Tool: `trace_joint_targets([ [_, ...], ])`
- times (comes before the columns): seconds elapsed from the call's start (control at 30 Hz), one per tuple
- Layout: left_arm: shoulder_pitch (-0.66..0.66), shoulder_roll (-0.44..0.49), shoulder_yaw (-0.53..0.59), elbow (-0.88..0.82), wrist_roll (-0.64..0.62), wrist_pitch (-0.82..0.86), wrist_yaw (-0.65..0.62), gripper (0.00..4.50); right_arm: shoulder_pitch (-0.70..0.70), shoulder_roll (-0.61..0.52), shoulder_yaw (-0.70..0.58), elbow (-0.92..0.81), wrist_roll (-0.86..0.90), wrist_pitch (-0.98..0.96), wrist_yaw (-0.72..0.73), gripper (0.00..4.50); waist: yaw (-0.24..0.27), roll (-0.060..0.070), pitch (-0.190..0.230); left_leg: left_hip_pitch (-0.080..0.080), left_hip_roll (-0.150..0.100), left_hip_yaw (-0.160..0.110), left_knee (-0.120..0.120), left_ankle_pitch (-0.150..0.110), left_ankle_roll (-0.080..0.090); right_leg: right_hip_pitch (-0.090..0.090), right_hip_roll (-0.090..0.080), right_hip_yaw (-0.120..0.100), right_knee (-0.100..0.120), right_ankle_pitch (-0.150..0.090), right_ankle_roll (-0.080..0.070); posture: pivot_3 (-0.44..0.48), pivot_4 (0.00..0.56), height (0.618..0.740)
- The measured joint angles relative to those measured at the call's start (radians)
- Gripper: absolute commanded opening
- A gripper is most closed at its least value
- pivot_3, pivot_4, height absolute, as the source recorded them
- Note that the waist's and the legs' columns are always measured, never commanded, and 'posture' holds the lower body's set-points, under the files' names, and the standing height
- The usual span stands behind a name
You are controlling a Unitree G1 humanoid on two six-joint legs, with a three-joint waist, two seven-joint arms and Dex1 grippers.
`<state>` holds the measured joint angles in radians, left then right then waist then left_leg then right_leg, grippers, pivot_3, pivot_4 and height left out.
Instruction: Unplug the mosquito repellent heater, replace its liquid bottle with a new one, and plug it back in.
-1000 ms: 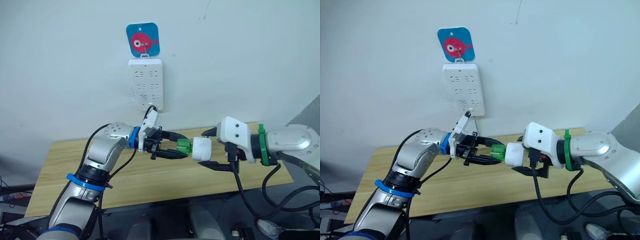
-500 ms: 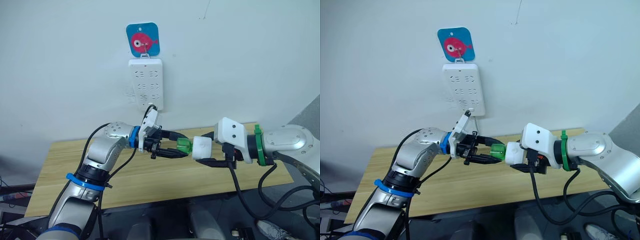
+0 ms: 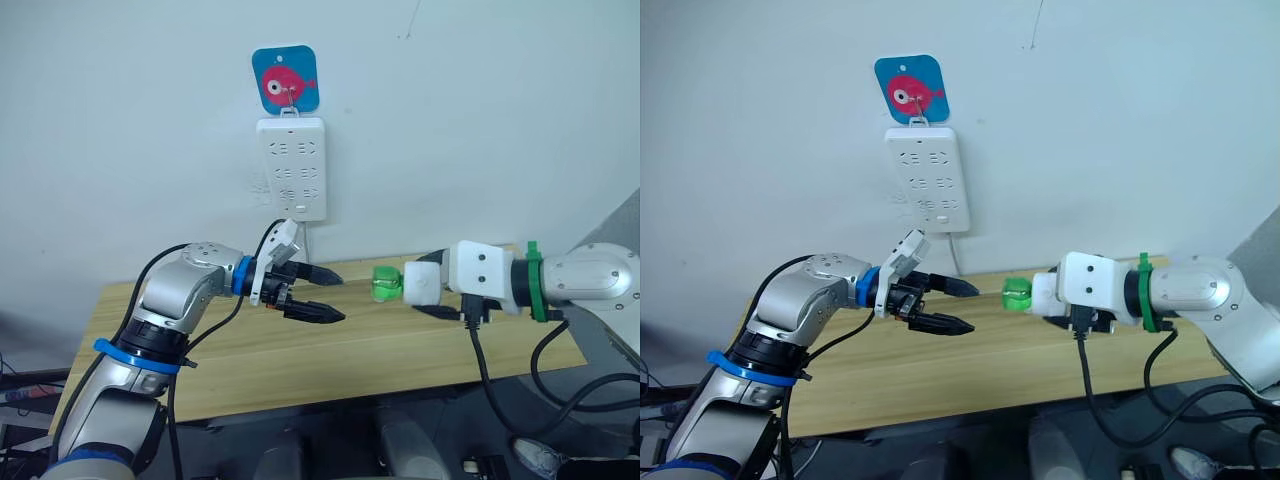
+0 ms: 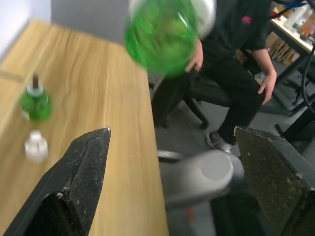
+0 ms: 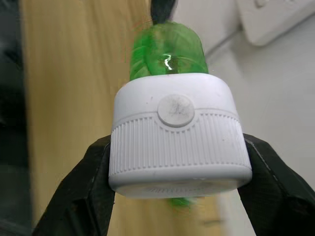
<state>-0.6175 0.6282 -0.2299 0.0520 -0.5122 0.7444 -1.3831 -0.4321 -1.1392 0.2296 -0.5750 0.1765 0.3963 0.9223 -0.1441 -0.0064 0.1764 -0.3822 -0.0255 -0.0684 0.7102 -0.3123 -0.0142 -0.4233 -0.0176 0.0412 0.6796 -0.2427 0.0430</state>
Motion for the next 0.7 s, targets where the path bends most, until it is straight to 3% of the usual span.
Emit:
trace_joint_targets([
  [0.17, -0.060, -0.039, 0.025, 0.007, -0.062, 0.182, 0.071, 4.24, -0.060, 0.011, 0.030, 0.170, -0.228, -0.394, 0.012, 2.98, -0.004, 0.000, 0.000, 0.000, 0.000, 0.000, 0.000, 0.000, 0.000, -0.001, 0.000, 0.001, 0.001, 0.000, 0.000, -0.269, 0.109, 0.730],
  [0.33, -0.154, -0.112, 0.062, 0.073, -0.097, 0.305, 0.172, 4.24, -0.097, 0.071, 0.030, 0.249, -0.308, -0.664, 0.012, 2.98, -0.010, 0.000, 0.000, 0.000, 0.000, 0.000, 0.000, 0.000, -0.001, -0.001, 0.000, 0.001, 0.001, 0.000, 0.000, -0.274, 0.106, 0.730],
  [0.7, -0.174, -0.118, 0.038, 0.104, -0.098, 0.266, 0.112, 4.24, -0.097, 0.161, 0.029, 0.291, -0.275, -0.774, 0.067, 2.98, -0.031, 0.000, 0.000, 0.000, 0.000, -0.003, 0.000, 0.002, -0.004, 0.000, -0.001, 0.002, 0.001, 0.000, 0.000, -0.283, 0.100, 0.730],
])
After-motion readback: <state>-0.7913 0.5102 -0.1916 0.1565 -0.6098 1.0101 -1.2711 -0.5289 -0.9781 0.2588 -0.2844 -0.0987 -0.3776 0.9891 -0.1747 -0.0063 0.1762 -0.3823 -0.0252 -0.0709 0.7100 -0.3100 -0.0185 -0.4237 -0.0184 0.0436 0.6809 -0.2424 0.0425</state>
